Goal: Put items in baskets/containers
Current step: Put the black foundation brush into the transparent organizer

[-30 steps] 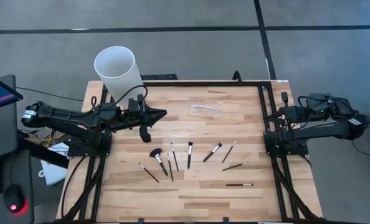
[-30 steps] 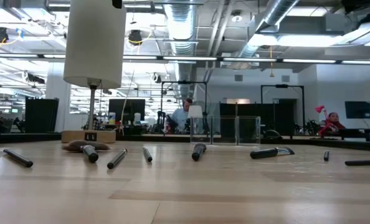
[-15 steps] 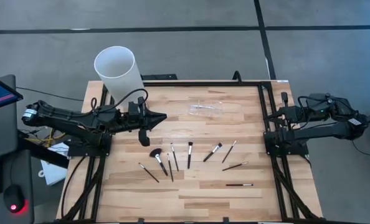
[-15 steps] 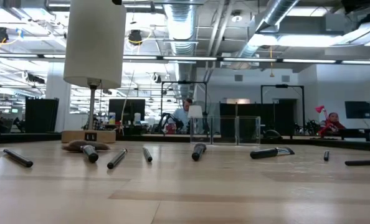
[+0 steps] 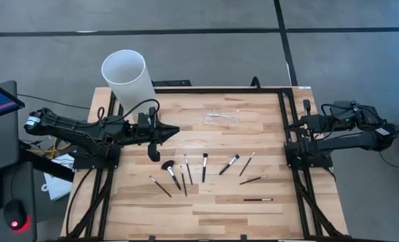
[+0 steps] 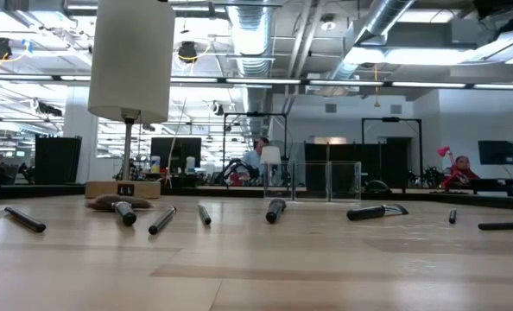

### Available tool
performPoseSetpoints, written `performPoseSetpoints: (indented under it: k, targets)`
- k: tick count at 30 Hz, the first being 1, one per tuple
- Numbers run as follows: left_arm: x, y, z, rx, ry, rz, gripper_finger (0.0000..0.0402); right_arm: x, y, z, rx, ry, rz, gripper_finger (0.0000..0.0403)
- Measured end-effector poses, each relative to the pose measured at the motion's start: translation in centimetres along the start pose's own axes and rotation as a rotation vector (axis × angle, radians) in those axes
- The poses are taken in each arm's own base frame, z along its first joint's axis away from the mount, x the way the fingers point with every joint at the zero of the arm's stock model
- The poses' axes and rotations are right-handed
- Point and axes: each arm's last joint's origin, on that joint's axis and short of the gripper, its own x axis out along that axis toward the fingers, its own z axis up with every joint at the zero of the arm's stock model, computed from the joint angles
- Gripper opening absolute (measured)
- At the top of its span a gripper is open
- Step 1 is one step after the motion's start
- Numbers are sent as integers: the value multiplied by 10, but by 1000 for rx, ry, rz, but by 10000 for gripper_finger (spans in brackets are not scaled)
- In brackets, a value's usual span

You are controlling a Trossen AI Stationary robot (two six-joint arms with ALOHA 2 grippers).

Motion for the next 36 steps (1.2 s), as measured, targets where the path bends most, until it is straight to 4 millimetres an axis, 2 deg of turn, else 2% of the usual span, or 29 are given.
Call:
performPoseSetpoints:
  k: [3, 9, 15, 19, 25, 28, 31, 36]
  targets:
    - [0, 0, 0, -8, 1, -2, 25, 0, -1, 3, 26, -30, -6, 0]
    - [-2, -6, -1, -17, 3, -28, 25, -2, -5, 17, 336, -184, -20, 0]
    - [-7, -12, -19, -36, -10, -67, 25, -2, -8, 26, 508, -288, -11, 0]
    - [-13, -15, -37, -74, -27, -99, 25, 16, -5, 18, 530, -242, -1, 0]
    - [-18, -16, -52, -105, -7, -111, 25, 48, -1, 8, 537, -200, -14, 0]
    - [-21, -16, -63, -134, 26, -114, 25, 62, 0, 6, 634, -197, -9, 0]
    - [-26, -18, -76, -153, 57, -133, 25, 75, 2, 4, 657, -146, 13, 0]
    - [-31, -20, -82, -176, 59, -125, 25, 95, 8, -4, 651, -51, 37, 0]
